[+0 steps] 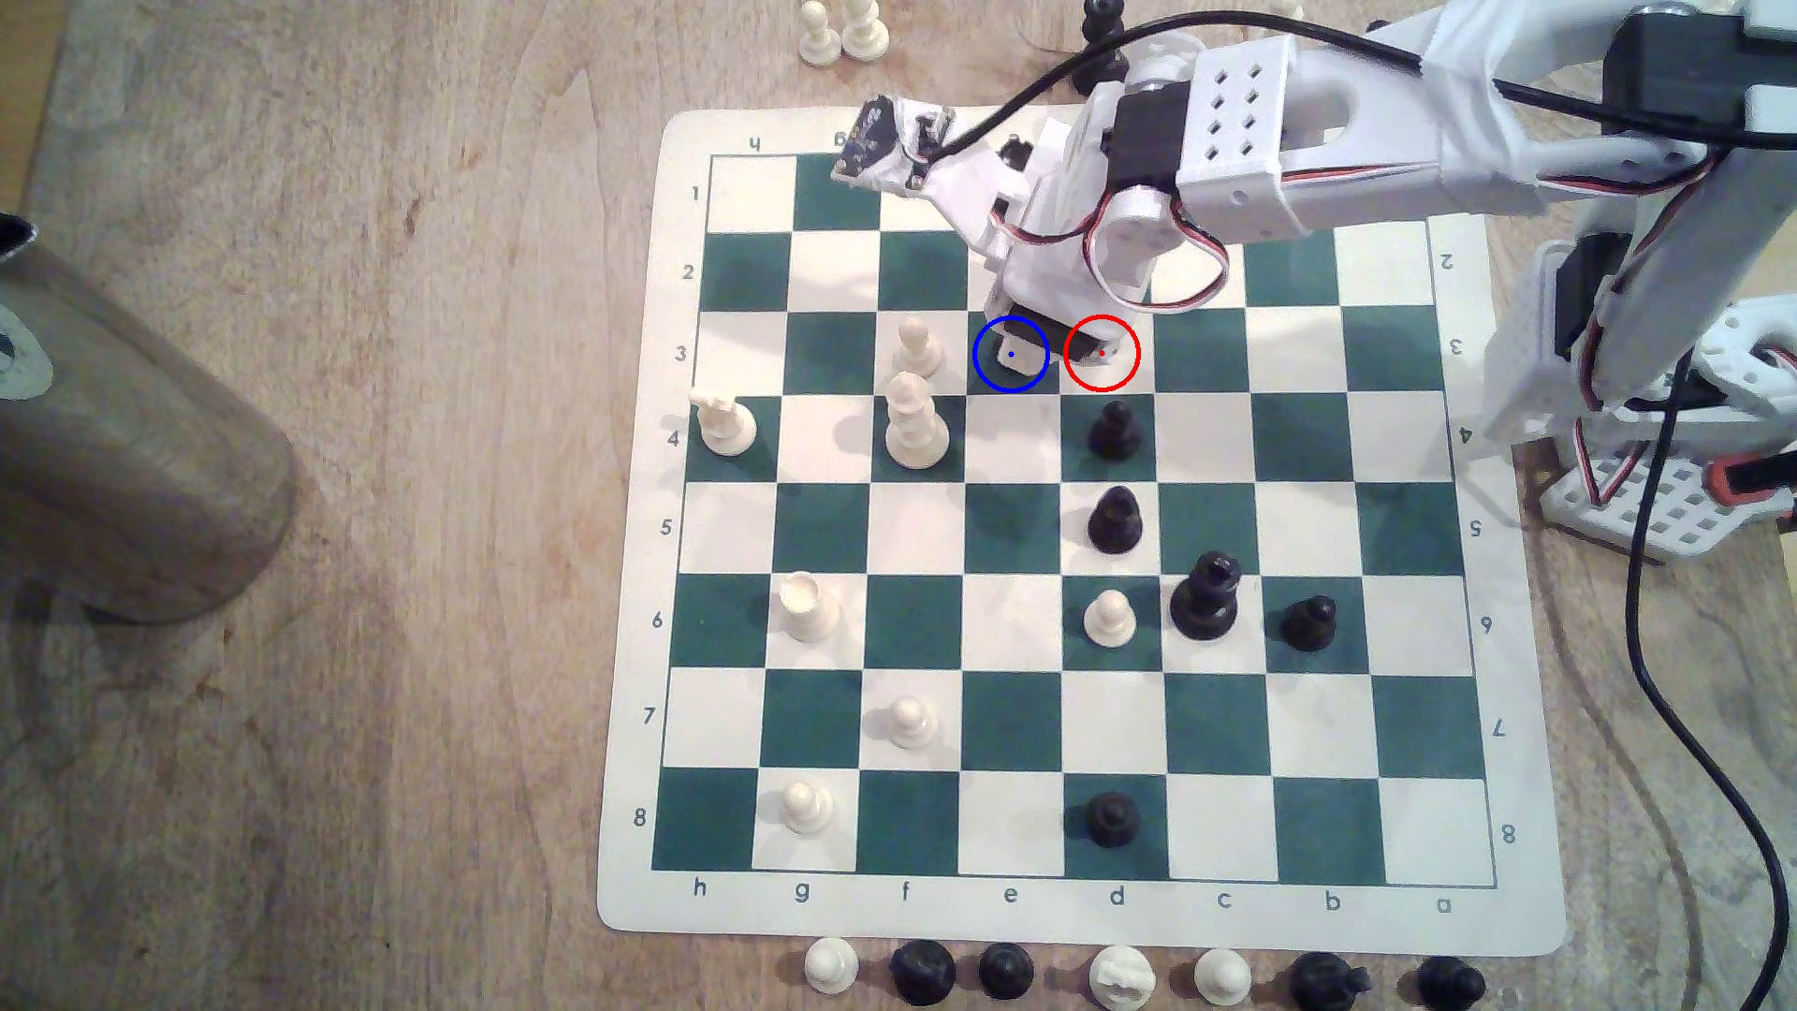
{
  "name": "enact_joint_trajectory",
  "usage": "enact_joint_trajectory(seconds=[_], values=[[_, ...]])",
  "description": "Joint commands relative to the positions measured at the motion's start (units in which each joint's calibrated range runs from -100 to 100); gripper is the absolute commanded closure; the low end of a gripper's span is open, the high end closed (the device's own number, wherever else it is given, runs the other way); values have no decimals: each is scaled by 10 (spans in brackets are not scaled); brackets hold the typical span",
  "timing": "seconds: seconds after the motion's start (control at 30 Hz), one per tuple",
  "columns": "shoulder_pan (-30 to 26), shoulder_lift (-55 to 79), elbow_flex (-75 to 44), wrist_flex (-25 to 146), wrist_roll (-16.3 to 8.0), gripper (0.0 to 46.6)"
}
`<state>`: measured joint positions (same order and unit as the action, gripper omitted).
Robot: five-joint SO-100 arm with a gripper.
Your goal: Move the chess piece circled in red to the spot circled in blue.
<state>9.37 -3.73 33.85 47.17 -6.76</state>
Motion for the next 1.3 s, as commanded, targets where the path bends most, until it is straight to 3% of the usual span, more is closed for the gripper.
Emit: enact_joint_trajectory(seconds=[0.0,0.13,0.17,0.33,0.73,1.27], values=[[3,-8,-46,-7,2,435],[4,-9,-43,-12,0,346],[5,-13,-42,-14,-2,303],[9,-29,-37,-20,-8,249],[12,-101,-6,0,-11,234],[-57,-462,139,145,-8,229]])
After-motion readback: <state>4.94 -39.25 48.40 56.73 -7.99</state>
